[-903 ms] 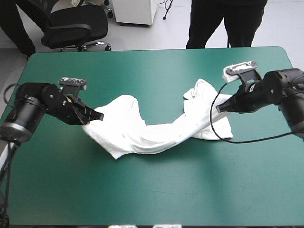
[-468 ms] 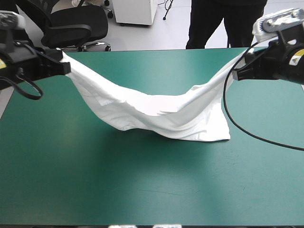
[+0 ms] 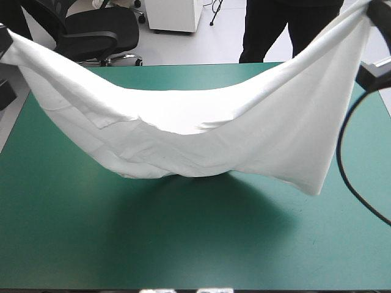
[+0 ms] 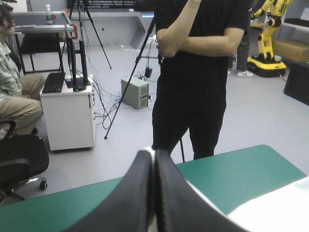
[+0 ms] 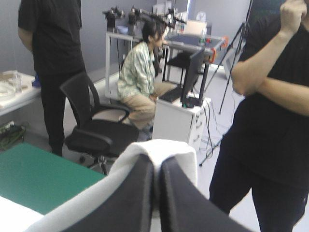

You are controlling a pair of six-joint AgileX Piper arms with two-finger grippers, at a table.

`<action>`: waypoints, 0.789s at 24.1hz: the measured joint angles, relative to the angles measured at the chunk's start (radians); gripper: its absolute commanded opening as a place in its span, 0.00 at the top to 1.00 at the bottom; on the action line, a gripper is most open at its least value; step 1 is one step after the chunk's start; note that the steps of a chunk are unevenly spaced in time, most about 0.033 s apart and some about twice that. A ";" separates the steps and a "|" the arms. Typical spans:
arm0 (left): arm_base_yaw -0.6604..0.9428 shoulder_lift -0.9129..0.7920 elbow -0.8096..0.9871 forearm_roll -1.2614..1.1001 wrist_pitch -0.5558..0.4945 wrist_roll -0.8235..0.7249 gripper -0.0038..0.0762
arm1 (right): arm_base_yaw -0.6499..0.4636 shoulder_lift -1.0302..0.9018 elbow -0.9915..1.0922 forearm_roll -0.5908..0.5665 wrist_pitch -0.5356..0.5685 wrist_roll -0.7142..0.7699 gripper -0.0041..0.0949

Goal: Fold the cloth

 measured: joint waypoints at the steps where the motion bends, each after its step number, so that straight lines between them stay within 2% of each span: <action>1: 0.000 -0.010 0.000 -0.003 0.000 0.001 0.97 | 0.000 -0.014 -0.004 0.006 -0.007 -0.001 0.98; 11: 0.000 -0.204 -0.016 -0.034 -0.097 0.033 0.97 | 0.000 -0.190 -0.015 0.067 -0.069 -0.015 0.98; 19: 0.000 -0.208 -0.042 -0.064 -0.165 0.060 0.97 | 0.000 -0.229 0.020 0.070 -0.065 -0.018 0.98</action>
